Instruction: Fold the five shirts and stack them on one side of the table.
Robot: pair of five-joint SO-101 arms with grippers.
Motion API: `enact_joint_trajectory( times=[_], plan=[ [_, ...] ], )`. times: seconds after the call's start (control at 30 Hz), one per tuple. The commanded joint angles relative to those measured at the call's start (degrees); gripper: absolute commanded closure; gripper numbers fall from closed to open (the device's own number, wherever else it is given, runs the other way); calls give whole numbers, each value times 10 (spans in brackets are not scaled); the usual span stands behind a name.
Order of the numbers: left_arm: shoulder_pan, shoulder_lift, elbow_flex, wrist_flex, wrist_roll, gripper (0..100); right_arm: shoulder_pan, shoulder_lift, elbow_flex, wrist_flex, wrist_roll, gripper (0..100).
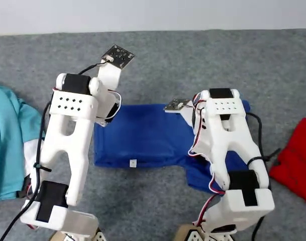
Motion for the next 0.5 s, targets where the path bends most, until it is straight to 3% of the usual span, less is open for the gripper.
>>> enact_joint_trajectory(
  times=[0.0,0.3,0.47],
  plan=[
    [5,-33,-1,-10,0,997,-5,-2,-9,-30,-5,841],
    [4,-34,4,-6,0,997,-11,-1,99,-156,-5,840],
    [4,-34,5,-6,1,997,-6,-1,114,-175,-6,842]
  ],
)
